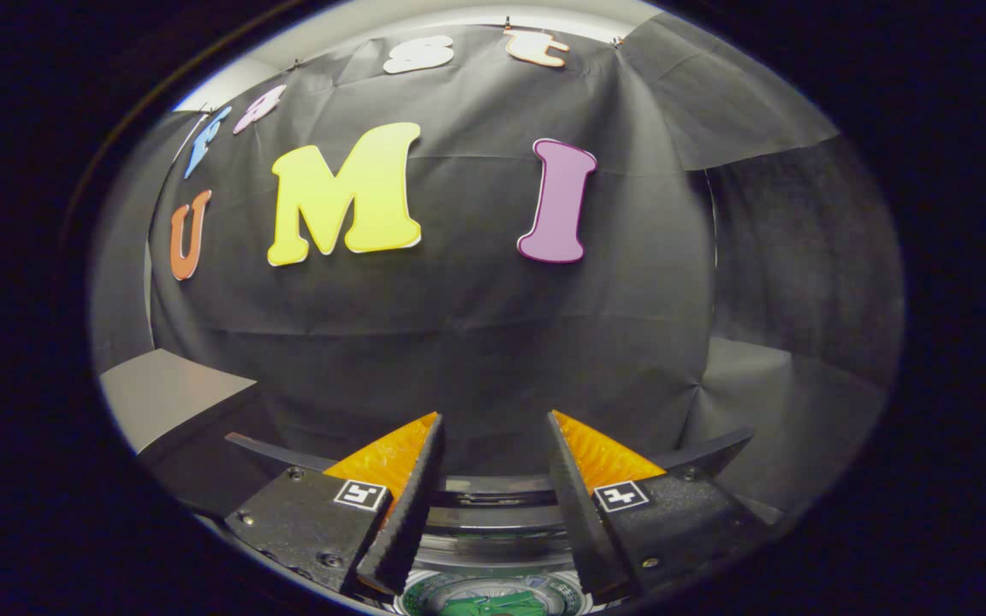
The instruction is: Put the clothes into the washing machine and then close the washing machine lid.
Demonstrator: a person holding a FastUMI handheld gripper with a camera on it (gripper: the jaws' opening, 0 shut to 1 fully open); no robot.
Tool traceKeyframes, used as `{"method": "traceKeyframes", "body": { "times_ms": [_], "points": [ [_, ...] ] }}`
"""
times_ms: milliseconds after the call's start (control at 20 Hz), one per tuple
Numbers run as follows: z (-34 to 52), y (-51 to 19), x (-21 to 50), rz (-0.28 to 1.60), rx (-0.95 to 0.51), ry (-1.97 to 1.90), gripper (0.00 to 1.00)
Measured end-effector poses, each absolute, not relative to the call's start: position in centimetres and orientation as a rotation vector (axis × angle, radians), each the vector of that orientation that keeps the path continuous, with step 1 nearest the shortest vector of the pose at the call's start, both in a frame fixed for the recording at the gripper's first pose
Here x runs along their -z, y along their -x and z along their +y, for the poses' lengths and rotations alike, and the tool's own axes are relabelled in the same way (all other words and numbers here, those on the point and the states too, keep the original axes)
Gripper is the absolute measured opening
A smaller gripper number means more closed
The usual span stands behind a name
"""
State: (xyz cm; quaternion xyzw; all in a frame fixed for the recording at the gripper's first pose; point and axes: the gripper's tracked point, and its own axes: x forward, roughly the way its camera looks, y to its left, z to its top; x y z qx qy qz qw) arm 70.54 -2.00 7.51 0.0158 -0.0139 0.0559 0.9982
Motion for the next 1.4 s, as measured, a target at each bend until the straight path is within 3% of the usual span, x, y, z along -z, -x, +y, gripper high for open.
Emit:
{"method": "traceKeyframes", "body": {
  "times_ms": [650,1400],
  "points": [
    [-2.6,-66.0,-5.4,-0.053,-0.122,-0.023,0.74],
    [-3.0,-62.1,-1.7,0.073,-0.168,-0.009,0.75]
  ]
}}
